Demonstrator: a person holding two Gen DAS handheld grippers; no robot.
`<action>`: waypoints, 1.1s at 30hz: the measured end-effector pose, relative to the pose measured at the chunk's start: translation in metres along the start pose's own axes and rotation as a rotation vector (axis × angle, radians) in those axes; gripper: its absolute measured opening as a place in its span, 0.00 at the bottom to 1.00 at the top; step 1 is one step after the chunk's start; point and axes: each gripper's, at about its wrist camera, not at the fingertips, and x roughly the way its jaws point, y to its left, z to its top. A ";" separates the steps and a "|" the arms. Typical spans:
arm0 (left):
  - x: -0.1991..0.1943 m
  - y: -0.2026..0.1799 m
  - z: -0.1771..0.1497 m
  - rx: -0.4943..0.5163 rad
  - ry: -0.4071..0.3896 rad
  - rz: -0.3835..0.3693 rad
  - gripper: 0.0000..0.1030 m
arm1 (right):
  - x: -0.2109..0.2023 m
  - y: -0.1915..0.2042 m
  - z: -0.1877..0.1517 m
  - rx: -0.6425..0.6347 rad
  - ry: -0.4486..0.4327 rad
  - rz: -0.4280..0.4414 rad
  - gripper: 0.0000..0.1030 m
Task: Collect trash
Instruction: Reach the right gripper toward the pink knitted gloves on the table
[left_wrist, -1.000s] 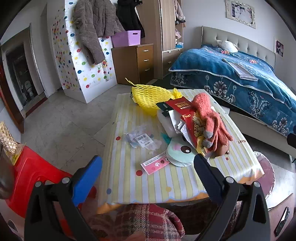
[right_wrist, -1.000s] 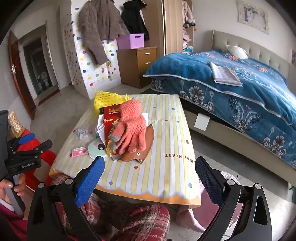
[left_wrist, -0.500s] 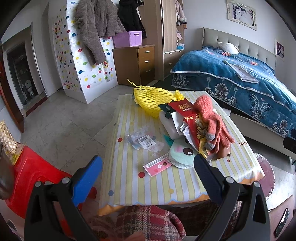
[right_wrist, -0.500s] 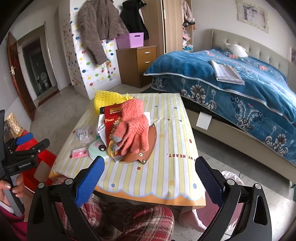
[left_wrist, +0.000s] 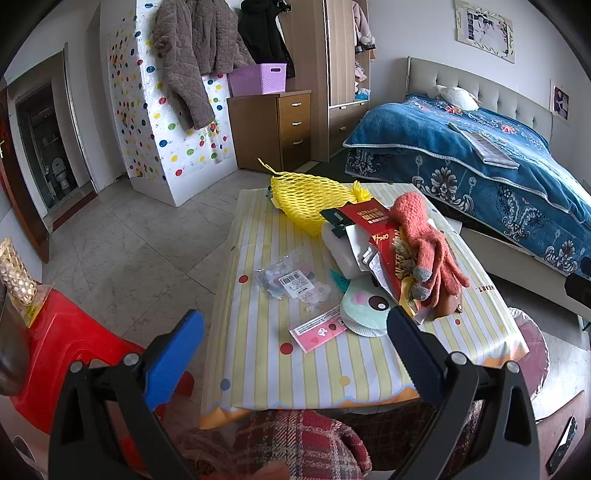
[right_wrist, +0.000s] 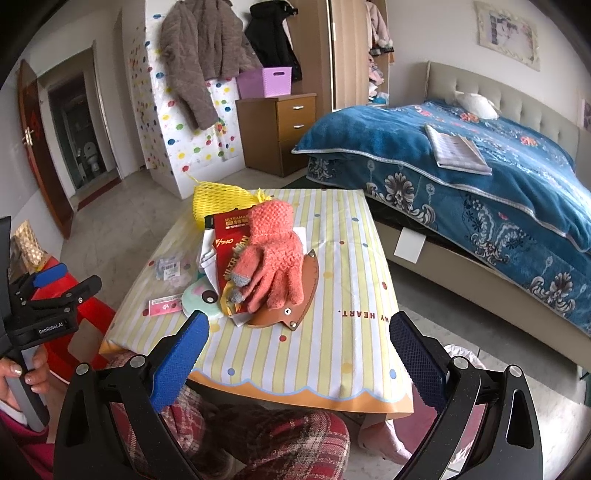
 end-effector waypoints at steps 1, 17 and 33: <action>0.000 0.000 0.000 0.000 0.000 0.000 0.93 | -0.001 0.000 0.000 0.002 -0.007 0.004 0.94; 0.005 0.006 -0.004 -0.010 0.013 -0.002 0.93 | 0.012 0.005 0.004 0.020 -0.020 0.028 0.94; 0.065 0.018 0.000 -0.023 0.078 -0.022 0.93 | 0.123 0.033 0.036 -0.100 0.035 -0.016 0.89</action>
